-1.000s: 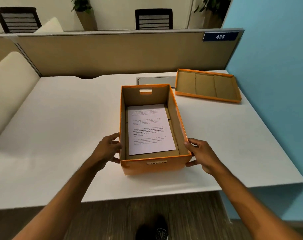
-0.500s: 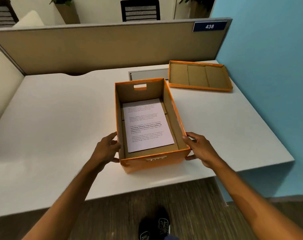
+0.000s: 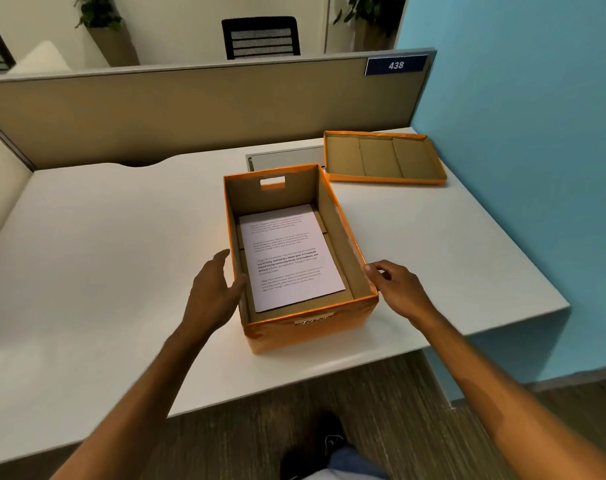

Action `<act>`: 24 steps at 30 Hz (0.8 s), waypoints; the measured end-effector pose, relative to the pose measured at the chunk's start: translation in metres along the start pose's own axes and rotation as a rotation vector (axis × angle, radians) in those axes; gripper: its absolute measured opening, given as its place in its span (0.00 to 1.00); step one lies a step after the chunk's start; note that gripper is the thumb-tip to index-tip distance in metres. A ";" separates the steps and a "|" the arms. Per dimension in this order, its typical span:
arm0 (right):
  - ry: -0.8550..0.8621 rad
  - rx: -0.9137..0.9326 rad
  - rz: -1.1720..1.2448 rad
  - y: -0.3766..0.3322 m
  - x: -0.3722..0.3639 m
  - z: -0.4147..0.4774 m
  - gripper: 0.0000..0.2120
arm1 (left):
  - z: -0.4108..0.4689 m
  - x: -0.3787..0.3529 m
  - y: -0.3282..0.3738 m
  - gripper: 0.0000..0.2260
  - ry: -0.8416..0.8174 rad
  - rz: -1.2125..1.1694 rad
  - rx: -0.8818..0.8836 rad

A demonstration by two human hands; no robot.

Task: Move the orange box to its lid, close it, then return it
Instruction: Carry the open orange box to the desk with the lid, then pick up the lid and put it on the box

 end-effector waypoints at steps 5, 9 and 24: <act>0.034 0.038 0.009 -0.006 0.012 0.013 0.16 | 0.010 -0.001 0.033 0.26 0.020 -0.005 -0.126; 0.063 0.075 0.026 -0.009 0.025 0.030 0.16 | 0.025 -0.012 0.057 0.26 0.019 -0.046 -0.193; 0.065 0.125 0.103 0.012 0.125 0.165 0.14 | 0.150 -0.110 0.191 0.20 -0.009 -0.093 -0.297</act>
Point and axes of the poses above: each hand's wrist, its own z-axis towards the middle knuckle, its own x-axis out of the back of the hand, y = z × x, the point moved 4 cm from there along z, towards the middle knuckle, and after that the axes turned 6 degrees about -x, right-handed, at the moved point
